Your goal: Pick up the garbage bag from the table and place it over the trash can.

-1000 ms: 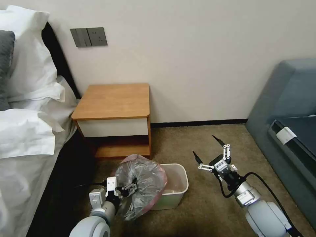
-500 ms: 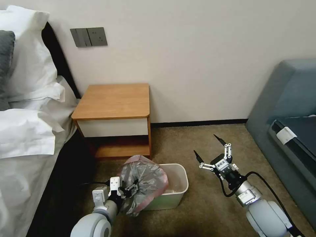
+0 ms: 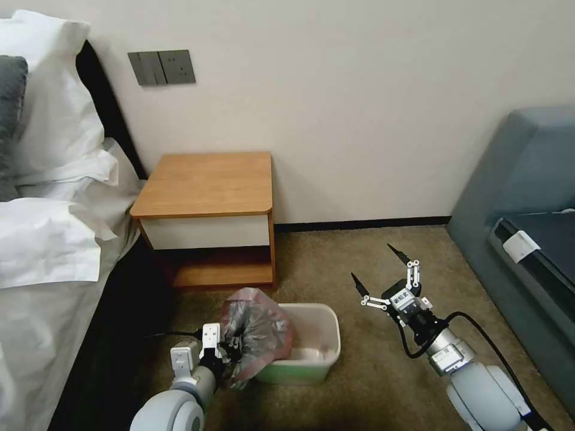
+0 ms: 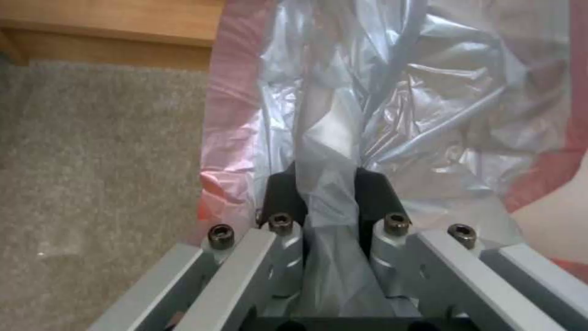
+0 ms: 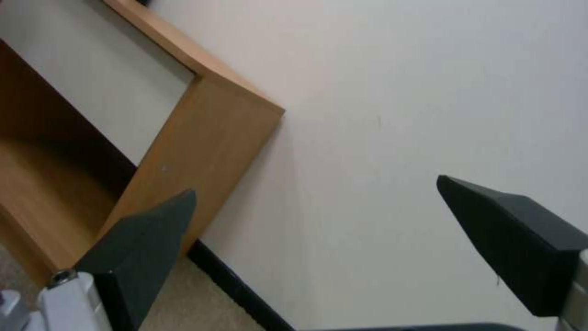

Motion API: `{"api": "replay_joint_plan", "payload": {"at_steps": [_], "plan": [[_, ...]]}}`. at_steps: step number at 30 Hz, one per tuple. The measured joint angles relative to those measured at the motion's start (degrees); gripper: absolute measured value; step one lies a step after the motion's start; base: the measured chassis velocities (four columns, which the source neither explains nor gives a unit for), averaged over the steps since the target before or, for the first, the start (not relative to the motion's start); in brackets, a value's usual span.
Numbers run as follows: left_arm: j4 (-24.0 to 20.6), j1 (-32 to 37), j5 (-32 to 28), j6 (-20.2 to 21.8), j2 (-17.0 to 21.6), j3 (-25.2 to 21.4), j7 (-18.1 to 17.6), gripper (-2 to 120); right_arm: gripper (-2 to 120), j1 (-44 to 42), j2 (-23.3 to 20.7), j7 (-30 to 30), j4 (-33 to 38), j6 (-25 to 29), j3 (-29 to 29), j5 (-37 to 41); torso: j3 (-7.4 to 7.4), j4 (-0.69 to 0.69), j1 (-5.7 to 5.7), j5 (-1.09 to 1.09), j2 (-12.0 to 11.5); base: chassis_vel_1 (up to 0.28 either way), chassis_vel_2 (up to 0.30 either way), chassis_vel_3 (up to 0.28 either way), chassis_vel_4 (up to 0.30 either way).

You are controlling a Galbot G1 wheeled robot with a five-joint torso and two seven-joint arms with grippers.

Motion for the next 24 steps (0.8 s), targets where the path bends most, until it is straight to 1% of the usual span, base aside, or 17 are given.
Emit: {"api": "replay_joint_plan", "payload": {"at_steps": [6,8,9,10,11,12,13,14,15,17,18,19,20,21,23,24], "plan": [[-0.01,0.44,0.58,-1.56,-0.17,0.07,-0.28,9,100,-0.12,0.06,0.05,0.37,-0.08,-0.17,0.17,0.00,0.00,0.00,-0.01,0.00,0.000,0.000,0.000,0.000],[-0.04,1.11,0.60,-5.94,-0.47,0.44,-2.53,9,100,-0.03,0.12,1.04,0.82,-0.09,-0.57,0.31,0.00,0.00,0.00,-0.01,0.00,0.000,0.000,0.000,0.000],[-0.04,1.11,0.60,-5.94,-0.47,0.44,-2.53,9,100,-0.03,0.12,1.04,0.82,-0.09,-0.57,0.31,0.00,0.00,0.00,-0.01,0.00,0.000,0.000,0.000,0.000],[-0.06,1.23,0.59,-6.83,-0.51,0.52,-3.03,9,100,-0.01,0.13,1.32,0.96,-0.09,-0.73,0.48,0.00,0.00,0.00,-0.01,0.00,0.000,0.000,0.000,0.000],[-0.13,1.67,0.53,-10.71,-0.73,0.96,-4.80,9,100,0.04,0.16,1.87,1.86,-0.29,-1.69,2.15,0.00,0.00,0.00,-0.01,0.00,0.000,0.000,0.000,0.000],[-0.18,1.99,0.83,-13.90,-0.82,1.17,-5.53,9,100,0.00,0.13,1.90,3.06,-0.92,-2.91,4.52,0.00,0.00,0.00,-0.01,0.00,0.000,0.000,0.000,0.000],[-0.18,1.99,0.83,-13.90,-0.82,1.17,-5.53,9,100,0.00,0.13,1.90,3.06,-0.92,-2.91,4.52,0.00,0.00,0.00,-0.01,0.00,0.000,0.000,0.000,0.000],[-0.26,2.18,1.29,-15.44,-0.84,1.26,-5.77,9,100,-0.09,0.06,1.95,3.84,-1.51,-3.77,5.97,0.00,0.00,0.00,-0.01,0.00,0.000,0.000,0.000,0.000],[-0.63,2.51,2.58,-17.81,-0.85,1.39,-6.13,9,100,-0.27,-0.06,2.04,5.65,-3.00,-5.98,9.20,0.00,0.00,0.00,-0.01,0.00,0.000,0.000,0.000,0.000],[-2.36,3.39,4.52,-21.11,-0.80,1.66,-6.93,9,100,-0.23,-0.25,2.30,9.09,-6.28,-11.42,15.88,0.00,0.00,0.00,-0.02,0.00,0.000,0.000,0.000,0.000],[-2.36,3.39,4.52,-21.11,-0.80,1.66,-6.93,9,100,-0.23,-0.25,2.30,9.09,-6.28,-11.42,15.88,0.00,0.00,0.00,-0.02,0.00,0.000,0.000,0.000,0.000],[-2.84,3.65,4.89,-21.89,-0.77,1.70,-7.08,9,100,-0.06,-0.28,2.38,9.83,-7.06,-12.84,17.19,0.00,0.00,0.00,-0.01,0.00,0.000,0.000,0.000,0.000],[-4.11,4.38,5.68,-23.89,-0.74,1.75,-7.31,9,100,0.92,-0.36,2.78,11.42,-8.70,-16.81,19.79,0.00,0.00,0.00,-0.02,0.00,0.000,0.000,0.000,0.000],[-5.09,4.92,6.07,-25.22,-0.74,1.75,-7.55,9,100,1.92,-0.42,2.94,12.22,-9.77,-19.57,21.32,0.00,0.00,0.00,-0.02,0.00,0.000,0.000,0.000,0.000],[-5.43,5.09,6.21,-25.56,-0.74,1.75,-7.68,9,100,2.27,-0.44,2.91,12.44,-10.10,-20.46,21.76,0.00,0.01,0.00,-0.01,0.00,0.000,0.000,0.000,0.000],[-6.43,5.63,6.63,-26.50,-0.82,1.73,-8.07,9,100,3.41,-0.62,3.00,13.06,-11.24,-23.18,23.19,0.00,0.00,0.00,-0.01,0.00,0.000,0.000,0.000,0.000]]}}
